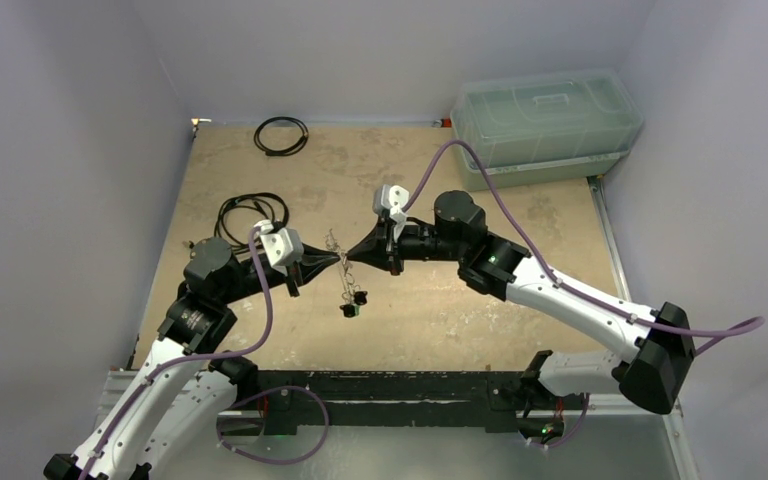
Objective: Put the keys on the keyring
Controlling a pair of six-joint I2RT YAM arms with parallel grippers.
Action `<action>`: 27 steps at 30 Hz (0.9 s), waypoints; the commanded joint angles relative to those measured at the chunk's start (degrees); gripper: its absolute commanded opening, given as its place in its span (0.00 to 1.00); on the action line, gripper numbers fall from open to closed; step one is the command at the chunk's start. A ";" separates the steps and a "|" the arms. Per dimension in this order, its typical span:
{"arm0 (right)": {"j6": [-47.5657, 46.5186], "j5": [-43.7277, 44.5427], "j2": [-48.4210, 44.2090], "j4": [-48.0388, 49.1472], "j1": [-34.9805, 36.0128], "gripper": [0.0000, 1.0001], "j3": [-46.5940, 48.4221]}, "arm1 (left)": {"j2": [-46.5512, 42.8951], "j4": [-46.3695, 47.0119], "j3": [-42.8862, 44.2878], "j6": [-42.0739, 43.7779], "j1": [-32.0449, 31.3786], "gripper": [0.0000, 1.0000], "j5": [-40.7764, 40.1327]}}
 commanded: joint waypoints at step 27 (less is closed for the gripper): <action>3.89 2.64 1.53 -2.28 0.28 0.00 4.52 | -0.69 4.77 0.78 -0.42 -0.32 0.00 1.45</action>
